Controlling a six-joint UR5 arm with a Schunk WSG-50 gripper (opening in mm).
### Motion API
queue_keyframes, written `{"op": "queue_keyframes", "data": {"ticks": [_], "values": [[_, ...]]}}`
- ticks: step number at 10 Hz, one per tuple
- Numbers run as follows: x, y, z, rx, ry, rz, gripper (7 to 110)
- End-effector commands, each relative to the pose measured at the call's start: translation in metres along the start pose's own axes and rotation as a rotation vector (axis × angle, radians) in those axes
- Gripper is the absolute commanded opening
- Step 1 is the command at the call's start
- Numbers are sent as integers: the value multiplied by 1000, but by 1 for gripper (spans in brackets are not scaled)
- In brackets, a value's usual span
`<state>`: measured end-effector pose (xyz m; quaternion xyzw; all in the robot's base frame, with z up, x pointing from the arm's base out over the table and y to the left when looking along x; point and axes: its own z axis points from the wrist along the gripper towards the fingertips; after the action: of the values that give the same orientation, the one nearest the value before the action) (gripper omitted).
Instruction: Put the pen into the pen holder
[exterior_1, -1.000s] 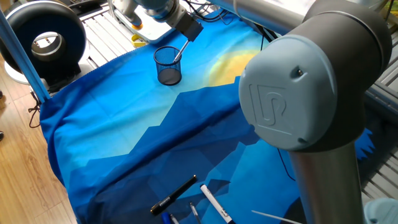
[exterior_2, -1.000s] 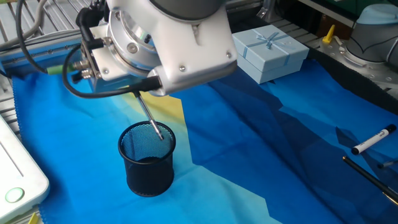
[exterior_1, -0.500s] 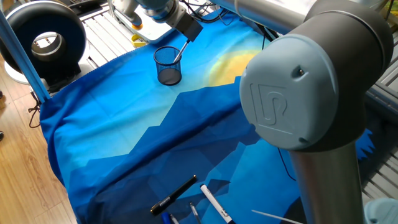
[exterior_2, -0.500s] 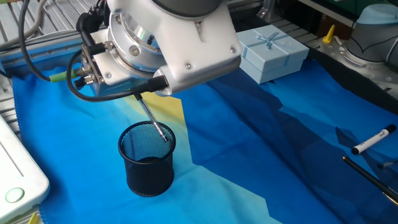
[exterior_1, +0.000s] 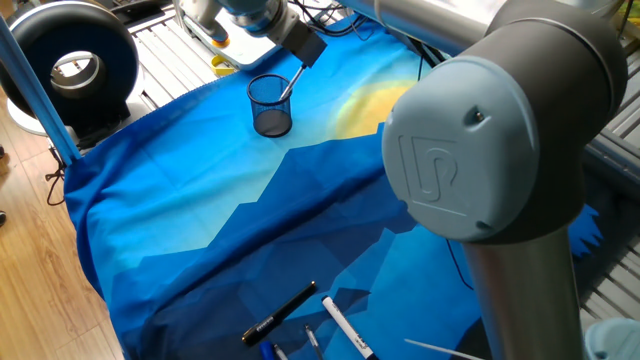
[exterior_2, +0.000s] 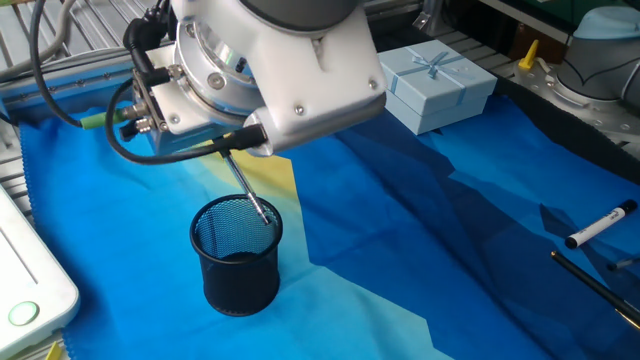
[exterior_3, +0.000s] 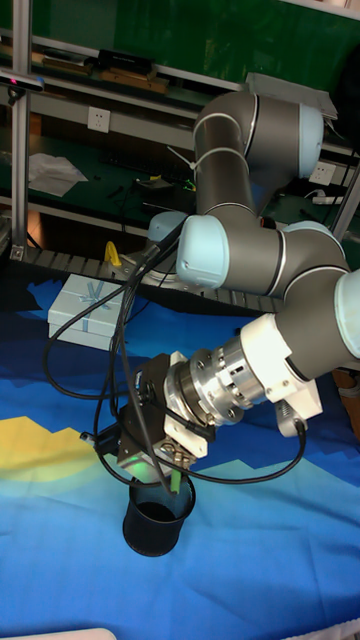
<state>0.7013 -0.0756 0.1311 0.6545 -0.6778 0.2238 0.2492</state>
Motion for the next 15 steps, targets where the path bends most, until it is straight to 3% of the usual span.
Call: {"op": "queue_keyframes", "data": {"ticks": [1,6,12,15], "values": [[-10,-1,-1,-14,10,24,7],[-14,-1,-3,-23,48,53,7],[-33,-1,-5,-30,77,89,7],[-40,-6,-4,-12,50,82,7]]}}
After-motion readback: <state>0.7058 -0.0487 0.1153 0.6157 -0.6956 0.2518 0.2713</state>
